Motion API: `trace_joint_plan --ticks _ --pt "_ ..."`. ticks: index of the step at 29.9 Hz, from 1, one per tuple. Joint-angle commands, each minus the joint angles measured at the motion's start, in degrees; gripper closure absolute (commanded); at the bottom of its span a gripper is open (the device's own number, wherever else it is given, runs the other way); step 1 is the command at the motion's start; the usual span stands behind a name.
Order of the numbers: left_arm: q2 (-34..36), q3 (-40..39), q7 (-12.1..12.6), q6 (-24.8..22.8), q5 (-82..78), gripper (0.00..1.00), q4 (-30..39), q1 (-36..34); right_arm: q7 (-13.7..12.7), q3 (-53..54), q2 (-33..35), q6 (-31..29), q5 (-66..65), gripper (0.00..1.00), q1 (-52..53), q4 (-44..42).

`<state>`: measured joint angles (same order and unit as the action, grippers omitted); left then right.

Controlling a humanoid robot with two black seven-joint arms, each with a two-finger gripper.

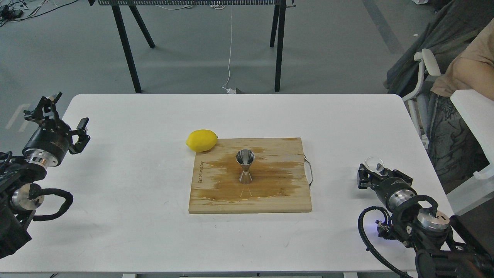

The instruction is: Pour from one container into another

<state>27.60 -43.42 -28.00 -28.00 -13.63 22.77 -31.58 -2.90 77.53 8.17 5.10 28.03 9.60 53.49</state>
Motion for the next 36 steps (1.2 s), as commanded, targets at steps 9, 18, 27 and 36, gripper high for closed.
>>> trace_joint_plan --ticks 9,18,27,36 --pt "0.00 0.00 0.00 0.00 0.00 0.01 0.00 0.03 0.00 -0.09 0.00 -0.09 -0.09 0.01 -0.55 1.09" --pt "0.00 0.00 0.00 0.00 0.00 0.01 0.00 0.12 0.09 -0.44 0.00 -0.09 -0.17 0.01 -0.55 1.09" --pt "0.00 0.00 0.00 0.00 0.00 0.01 0.00 0.12 0.18 -1.41 0.18 -0.09 -0.17 0.01 -0.64 1.97" --pt "0.00 0.00 0.00 0.00 -0.09 0.01 0.00 0.29 0.18 -1.41 0.53 -0.09 -0.17 0.01 -0.81 3.19"
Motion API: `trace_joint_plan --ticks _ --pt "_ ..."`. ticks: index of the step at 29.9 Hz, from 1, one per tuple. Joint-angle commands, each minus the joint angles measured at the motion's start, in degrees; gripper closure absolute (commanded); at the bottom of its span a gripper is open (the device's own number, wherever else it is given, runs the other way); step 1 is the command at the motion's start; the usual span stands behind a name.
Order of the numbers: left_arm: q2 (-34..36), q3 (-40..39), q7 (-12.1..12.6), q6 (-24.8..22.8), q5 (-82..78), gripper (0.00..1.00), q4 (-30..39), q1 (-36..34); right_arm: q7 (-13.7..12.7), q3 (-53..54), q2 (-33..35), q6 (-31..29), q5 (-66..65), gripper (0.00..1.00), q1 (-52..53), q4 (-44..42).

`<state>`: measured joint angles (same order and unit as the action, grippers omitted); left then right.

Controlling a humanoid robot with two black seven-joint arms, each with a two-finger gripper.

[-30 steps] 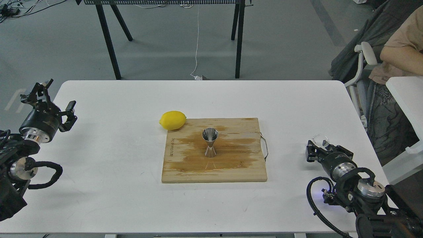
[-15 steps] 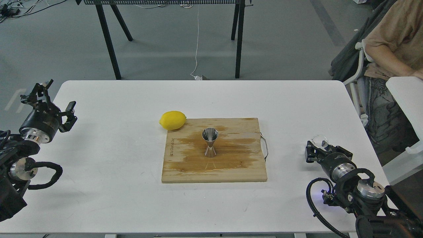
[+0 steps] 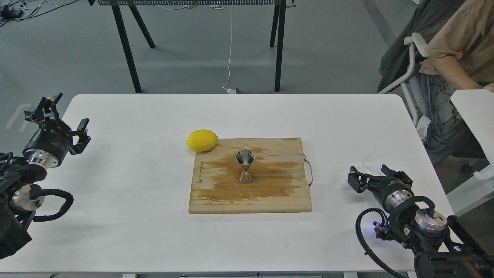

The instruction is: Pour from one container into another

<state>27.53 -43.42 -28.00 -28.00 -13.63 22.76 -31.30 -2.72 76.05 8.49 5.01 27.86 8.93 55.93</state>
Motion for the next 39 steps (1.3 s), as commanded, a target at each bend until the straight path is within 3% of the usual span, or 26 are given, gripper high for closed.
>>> trace_joint_plan --ticks 1,18,23,25,29,33,39 --pt "-0.02 0.00 0.00 0.00 -0.08 0.01 0.00 0.01 0.00 0.06 0.30 0.00 0.00 0.01 -0.23 1.46" --pt "0.24 0.00 0.00 0.00 -0.08 0.01 0.00 0.10 0.18 -0.11 6.89 -0.35 -0.35 0.01 -7.00 16.39" --pt "0.95 0.00 0.00 0.00 0.01 0.01 -0.79 -0.08 -0.96 -0.11 9.97 -5.96 -8.15 0.01 -5.60 19.04" --pt "1.04 0.00 0.00 0.00 0.01 0.01 -0.79 -0.17 -2.98 -0.02 10.32 -10.18 -10.88 0.01 -3.67 18.87" --pt "1.13 0.00 0.00 0.00 0.01 0.01 -0.79 -0.52 -5.45 -0.02 11.37 -18.17 -14.31 0.01 1.34 15.71" --pt "1.13 -0.09 0.00 0.00 0.27 0.01 -0.79 -0.87 -5.71 -0.11 11.47 -33.01 -16.96 0.01 6.87 5.28" --pt "1.13 -0.09 0.00 0.00 0.54 0.01 -0.79 -1.13 -5.36 -0.11 9.97 -33.01 -16.96 0.01 11.28 -6.00"
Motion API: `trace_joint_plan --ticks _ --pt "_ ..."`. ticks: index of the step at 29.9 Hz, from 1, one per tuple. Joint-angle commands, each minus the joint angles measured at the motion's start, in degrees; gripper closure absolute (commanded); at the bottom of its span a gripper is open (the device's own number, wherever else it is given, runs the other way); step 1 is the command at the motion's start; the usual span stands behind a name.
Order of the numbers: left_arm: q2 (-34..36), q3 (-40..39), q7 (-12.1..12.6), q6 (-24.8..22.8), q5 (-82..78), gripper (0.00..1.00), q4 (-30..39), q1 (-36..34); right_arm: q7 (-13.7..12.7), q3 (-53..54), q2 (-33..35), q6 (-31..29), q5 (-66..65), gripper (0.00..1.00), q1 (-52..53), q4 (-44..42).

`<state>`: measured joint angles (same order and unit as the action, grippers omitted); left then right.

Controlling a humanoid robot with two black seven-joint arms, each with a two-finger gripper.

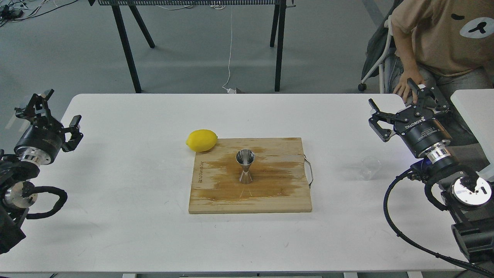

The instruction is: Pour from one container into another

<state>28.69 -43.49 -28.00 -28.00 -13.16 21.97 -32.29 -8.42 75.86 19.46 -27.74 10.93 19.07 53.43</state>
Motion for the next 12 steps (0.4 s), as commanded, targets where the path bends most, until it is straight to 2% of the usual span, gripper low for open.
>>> trace_joint_plan --ticks 1,7,12 --pt "-0.04 -0.01 0.00 0.00 0.07 0.01 0.01 -0.23 0.50 0.16 -1.35 -0.26 0.06 0.01 1.15 -3.59" --pt "-0.13 -0.01 0.00 0.00 0.07 0.01 0.01 -0.67 0.77 0.33 -2.14 -0.26 0.32 0.01 0.62 -3.24" --pt "-0.48 -0.01 0.00 0.00 0.07 0.01 0.01 -0.58 2.00 0.78 -2.75 -0.26 0.41 0.01 0.71 -3.42"
